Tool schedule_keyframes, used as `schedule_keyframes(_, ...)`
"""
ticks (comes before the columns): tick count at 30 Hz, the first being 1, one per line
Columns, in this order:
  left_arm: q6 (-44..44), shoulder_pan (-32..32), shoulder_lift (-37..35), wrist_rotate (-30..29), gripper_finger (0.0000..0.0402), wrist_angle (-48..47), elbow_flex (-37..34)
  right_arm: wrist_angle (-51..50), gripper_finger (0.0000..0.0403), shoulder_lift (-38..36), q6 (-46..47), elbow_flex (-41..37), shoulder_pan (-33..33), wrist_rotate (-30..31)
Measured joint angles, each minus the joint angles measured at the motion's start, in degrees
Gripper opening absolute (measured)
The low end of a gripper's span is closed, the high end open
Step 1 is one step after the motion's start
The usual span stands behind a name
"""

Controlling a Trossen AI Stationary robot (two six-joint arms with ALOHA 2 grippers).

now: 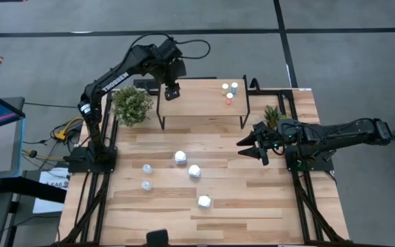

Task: Pick and place medicine bottles onto shelf by color
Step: Put the white pill bottle on the shelf

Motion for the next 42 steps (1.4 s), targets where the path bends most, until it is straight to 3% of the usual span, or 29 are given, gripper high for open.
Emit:
schedule_keyframes(9,-1.6,-6.3,-0.1,10.5,0.0209,-13.5,4.0,-0.1,0.0249,0.0,0.0,0.0,0.0,0.0)
schedule_keyframes(18,-6.7,-14.6,-5.0,9.4,0.0209,-12.6,-2.1,-0.8,0.0249,0.0,0.0,0.0,0.0,0.0)
schedule_keyframes(23,-11.3,-18.6,-13.5,9.2,0.0209,-12.8,-11.6,-1.2,0.0249,0.0,0.0,0.0,0.0,0.0)
schedule_keyframes(33,-25.2,-30.2,-33.1,3.6,0.0209,-4.6,-39.4,-1.3,0.0249,0.0,0.0,0.0,0.0,0.0)
schedule_keyframes(42,-34.5,-36.8,-39.0,2.2,0.0209,4.9,-56.0,-1.3,0.0249,0.0,0.0,0.0,0.0,0.0)
